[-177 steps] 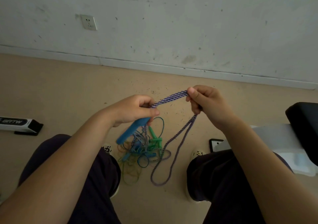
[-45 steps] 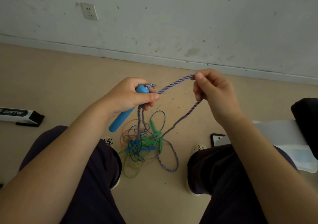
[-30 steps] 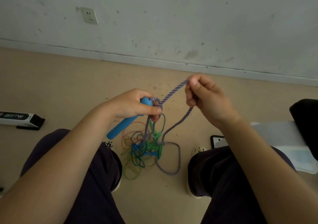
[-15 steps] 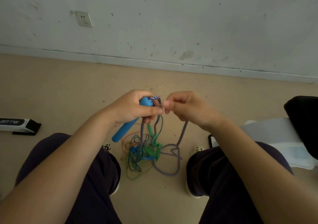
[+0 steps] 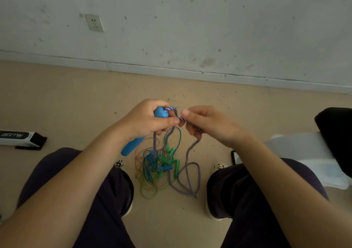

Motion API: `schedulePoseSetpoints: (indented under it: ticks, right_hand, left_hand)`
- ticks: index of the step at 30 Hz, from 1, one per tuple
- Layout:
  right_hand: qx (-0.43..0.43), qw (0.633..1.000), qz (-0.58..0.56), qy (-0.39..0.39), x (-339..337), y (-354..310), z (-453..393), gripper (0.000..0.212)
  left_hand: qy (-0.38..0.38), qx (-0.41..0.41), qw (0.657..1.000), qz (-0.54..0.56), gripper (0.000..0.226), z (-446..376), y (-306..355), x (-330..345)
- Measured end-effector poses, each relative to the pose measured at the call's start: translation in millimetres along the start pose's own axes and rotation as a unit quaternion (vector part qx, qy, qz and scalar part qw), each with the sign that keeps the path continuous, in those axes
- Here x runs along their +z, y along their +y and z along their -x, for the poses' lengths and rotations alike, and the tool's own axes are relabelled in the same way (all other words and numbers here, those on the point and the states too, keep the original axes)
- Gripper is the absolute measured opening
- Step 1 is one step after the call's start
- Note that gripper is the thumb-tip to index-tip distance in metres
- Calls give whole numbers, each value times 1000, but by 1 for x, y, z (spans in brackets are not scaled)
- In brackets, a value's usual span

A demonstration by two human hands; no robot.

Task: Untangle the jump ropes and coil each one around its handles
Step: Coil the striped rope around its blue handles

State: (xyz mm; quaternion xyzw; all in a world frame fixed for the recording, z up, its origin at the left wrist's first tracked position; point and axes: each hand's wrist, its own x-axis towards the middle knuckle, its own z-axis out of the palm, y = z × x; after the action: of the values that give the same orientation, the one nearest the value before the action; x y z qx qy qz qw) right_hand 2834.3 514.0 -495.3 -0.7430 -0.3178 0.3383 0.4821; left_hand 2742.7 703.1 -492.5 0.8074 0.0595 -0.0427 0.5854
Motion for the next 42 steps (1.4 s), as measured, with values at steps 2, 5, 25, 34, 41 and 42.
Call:
schedulePoseSetpoints:
  ticks: [2,5,25,34,41,42]
  right_hand:
    - [2,1000,3,-13,5,-1,-3,34]
    - [-39,997,-44,53,-3,-1,-5,24]
    - [-71,992,-96,43,0,2,-7,23]
    - [-87,983,-74,146,-33,2,3,34]
    - [-33,999,-30,-4,9,-3,-3,31]
    - [-39,999,-30,4,9,-3,-4,29]
  left_hand:
    - [-15,-2,1000,-11,8,0,1,1]
    - [-3,-2,1000,12,10,-1,0,-9]
    - [24,33,999,24,15,1,-3,-12]
    - [70,13,997,13,15,2,-6,-27]
    - [1,29,1000,8,13,1,-2,-4]
    - [1,29,1000,12,12,1,-2,-5]
